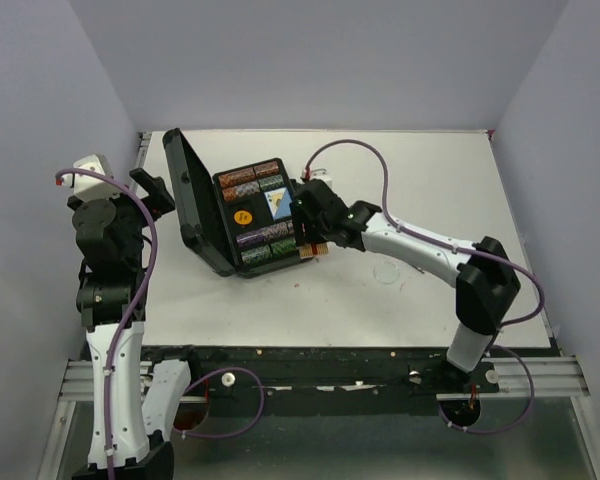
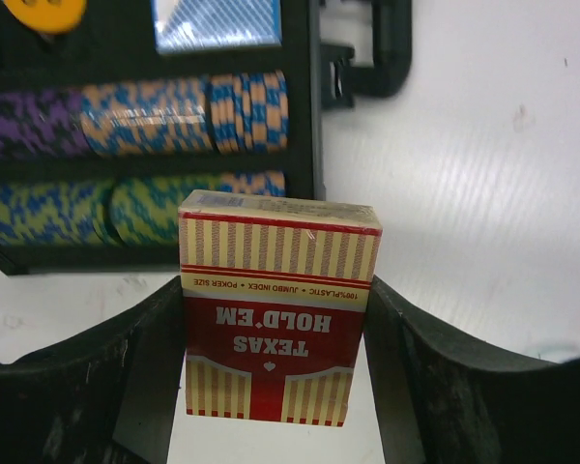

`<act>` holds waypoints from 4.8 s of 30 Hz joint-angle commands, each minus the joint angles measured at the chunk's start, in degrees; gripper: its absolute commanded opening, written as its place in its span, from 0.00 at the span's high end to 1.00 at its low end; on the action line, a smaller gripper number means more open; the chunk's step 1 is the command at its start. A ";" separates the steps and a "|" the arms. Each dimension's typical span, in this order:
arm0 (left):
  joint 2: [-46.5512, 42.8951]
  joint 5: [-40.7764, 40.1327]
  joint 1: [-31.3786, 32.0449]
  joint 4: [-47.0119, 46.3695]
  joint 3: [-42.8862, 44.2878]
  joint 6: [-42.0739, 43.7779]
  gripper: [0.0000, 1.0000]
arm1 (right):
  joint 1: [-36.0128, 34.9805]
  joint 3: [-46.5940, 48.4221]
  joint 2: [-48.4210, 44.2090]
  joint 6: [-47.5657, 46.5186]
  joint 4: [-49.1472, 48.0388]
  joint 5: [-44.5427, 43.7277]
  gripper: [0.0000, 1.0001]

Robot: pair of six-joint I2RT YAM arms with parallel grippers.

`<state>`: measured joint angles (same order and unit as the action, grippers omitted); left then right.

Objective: Pack up texas hold em set

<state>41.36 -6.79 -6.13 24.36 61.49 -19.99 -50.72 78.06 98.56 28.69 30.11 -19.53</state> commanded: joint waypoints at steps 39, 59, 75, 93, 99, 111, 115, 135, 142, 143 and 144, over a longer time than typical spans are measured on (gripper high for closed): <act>-1.64 6.17 -4.33 -7.48 -4.37 0.13 0.01 | -2.63 52.19 45.13 -14.53 -16.13 6.70 0.99; -1.37 6.70 -4.59 -7.75 -4.54 -0.23 0.01 | -2.81 53.25 48.04 -19.11 -14.64 0.20 0.99; -1.29 6.70 -4.68 -7.66 -4.72 -0.75 0.01 | -4.21 49.38 46.98 -12.95 -1.28 2.57 0.99; -0.94 6.70 -4.77 -7.49 -4.80 -0.84 0.01 | -6.32 48.32 45.84 -15.33 4.08 -3.41 0.99; -0.94 6.79 -4.86 -7.48 -4.72 -0.84 0.01 | -6.23 48.94 46.46 -15.33 5.49 -3.06 0.99; -1.37 5.56 -4.86 -7.22 -4.54 -0.49 0.01 | -5.53 51.49 44.53 -16.29 1.80 -2.53 0.08; -1.46 5.56 -4.86 -7.22 -4.63 -0.49 0.01 | -4.65 50.17 42.24 -16.21 -0.04 -1.92 0.04; -1.29 6.17 -4.86 -7.48 -4.89 -0.49 0.01 | -2.46 50.86 40.91 -16.38 -12.96 7.83 0.35; -1.11 6.17 -4.86 -7.49 -4.89 -0.49 0.01 | -2.45 54.57 45.84 -19.28 -12.88 8.72 0.29; -1.02 6.26 -4.86 -7.57 -4.89 -0.58 0.01 | -2.45 54.48 46.45 -19.72 -12.97 8.11 0.28; -1.11 6.26 -4.86 -7.49 -4.89 -0.58 0.01 | -2.45 54.65 46.80 -20.07 -12.97 7.49 0.28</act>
<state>40.40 -1.21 -10.55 18.02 57.19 -20.27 -53.17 131.39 141.58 10.98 17.39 -12.25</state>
